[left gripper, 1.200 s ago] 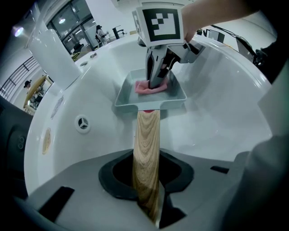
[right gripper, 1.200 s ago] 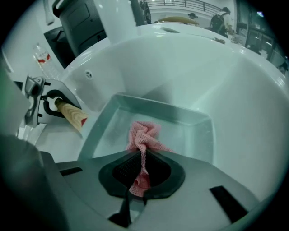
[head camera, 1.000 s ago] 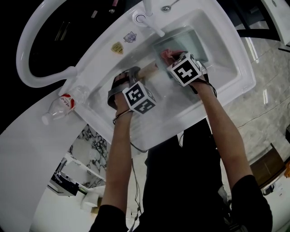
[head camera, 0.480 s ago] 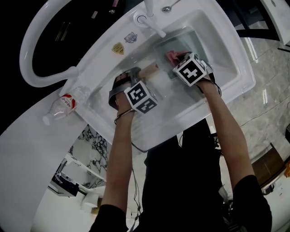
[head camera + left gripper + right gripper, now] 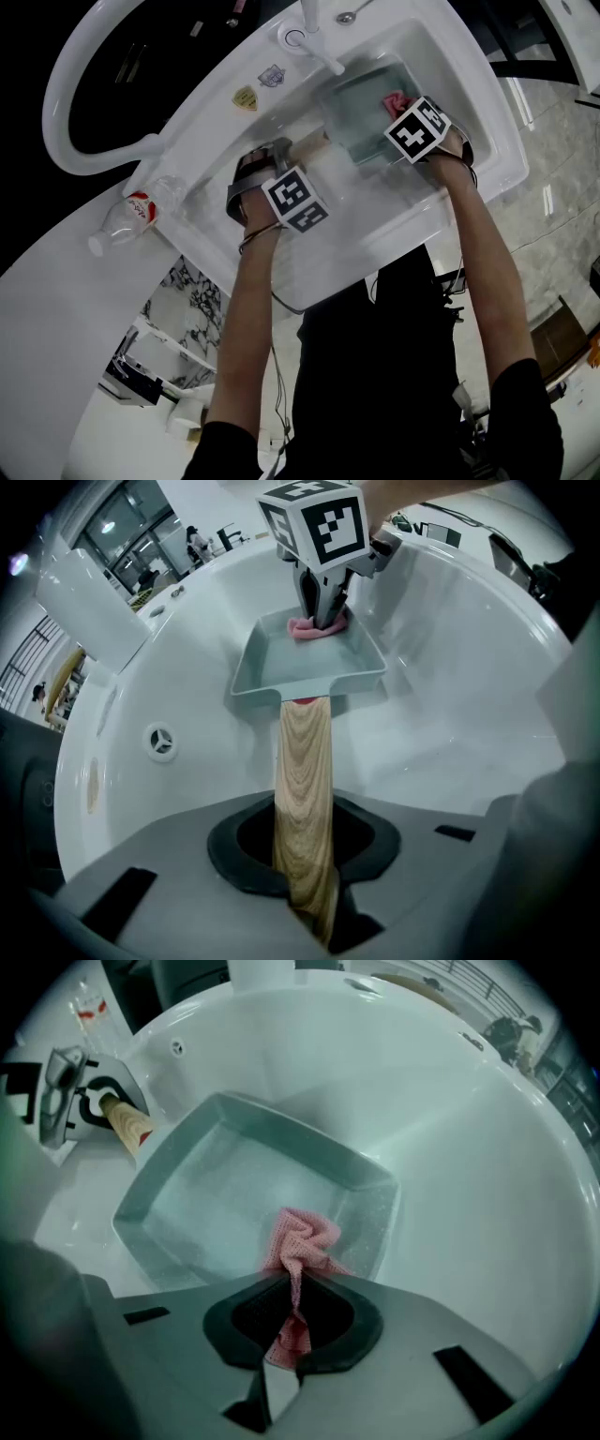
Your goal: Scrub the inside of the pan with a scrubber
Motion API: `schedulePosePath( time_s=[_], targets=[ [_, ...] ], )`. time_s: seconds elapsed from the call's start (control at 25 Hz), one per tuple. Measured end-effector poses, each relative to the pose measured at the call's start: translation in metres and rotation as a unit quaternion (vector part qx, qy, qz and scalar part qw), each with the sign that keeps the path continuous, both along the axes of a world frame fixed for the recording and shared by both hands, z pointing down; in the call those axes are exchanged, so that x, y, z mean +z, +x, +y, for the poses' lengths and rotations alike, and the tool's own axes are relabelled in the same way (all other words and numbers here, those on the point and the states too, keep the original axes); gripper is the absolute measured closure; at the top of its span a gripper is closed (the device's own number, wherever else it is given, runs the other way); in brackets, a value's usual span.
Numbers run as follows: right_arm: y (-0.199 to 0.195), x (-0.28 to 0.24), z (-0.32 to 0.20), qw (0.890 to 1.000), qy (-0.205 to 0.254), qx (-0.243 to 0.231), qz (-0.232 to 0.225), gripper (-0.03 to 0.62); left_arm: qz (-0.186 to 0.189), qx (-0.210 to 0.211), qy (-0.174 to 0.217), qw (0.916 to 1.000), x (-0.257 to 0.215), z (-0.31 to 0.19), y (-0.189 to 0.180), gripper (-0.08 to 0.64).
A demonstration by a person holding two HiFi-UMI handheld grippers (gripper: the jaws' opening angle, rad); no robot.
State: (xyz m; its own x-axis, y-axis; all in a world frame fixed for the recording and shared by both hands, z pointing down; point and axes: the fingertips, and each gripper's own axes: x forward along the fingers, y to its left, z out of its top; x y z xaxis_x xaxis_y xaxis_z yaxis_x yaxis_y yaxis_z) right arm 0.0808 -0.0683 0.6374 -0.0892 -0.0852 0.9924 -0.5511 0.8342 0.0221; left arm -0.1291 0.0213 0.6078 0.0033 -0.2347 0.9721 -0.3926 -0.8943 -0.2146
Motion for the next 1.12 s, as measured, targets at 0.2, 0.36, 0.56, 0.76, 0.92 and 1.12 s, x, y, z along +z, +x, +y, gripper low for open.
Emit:
schedulePosePath(
  time_s=[0.2, 0.36, 0.56, 0.76, 0.92, 1.12],
  targets=[
    [-0.009, -0.001, 0.013, 0.997, -0.007, -0.074, 0.004, 0.551, -0.006, -0.002, 0.000, 1.0000, 0.000, 0.000, -0.001, 0.463],
    [-0.044, -0.010, 0.044, 0.987, -0.052, -0.135, -0.068, 0.551, -0.005, 0.002, 0.000, 1.0000, 0.000, 0.001, 0.000, 0.463],
    [-0.086, -0.016, 0.070, 0.969, -0.086, -0.194, -0.127, 0.551, -0.008, -0.003, 0.004, 1.0000, 0.000, -0.001, -0.001, 0.463],
    [-0.107, -0.021, 0.088, 0.949, -0.161, -0.229, -0.144, 0.551, -0.009, -0.005, 0.004, 0.9999, 0.000, -0.001, -0.001, 0.463],
    [-0.112, -0.022, 0.095, 0.933, -0.199, -0.273, -0.123, 0.551, -0.009, -0.007, 0.003, 0.9999, 0.001, -0.001, -0.001, 0.463],
    [-0.095, -0.017, 0.089, 0.951, -0.207, -0.215, -0.081, 0.551, -0.012, 0.000, 0.001, 0.9999, 0.002, 0.000, -0.002, 0.466]
  ],
)
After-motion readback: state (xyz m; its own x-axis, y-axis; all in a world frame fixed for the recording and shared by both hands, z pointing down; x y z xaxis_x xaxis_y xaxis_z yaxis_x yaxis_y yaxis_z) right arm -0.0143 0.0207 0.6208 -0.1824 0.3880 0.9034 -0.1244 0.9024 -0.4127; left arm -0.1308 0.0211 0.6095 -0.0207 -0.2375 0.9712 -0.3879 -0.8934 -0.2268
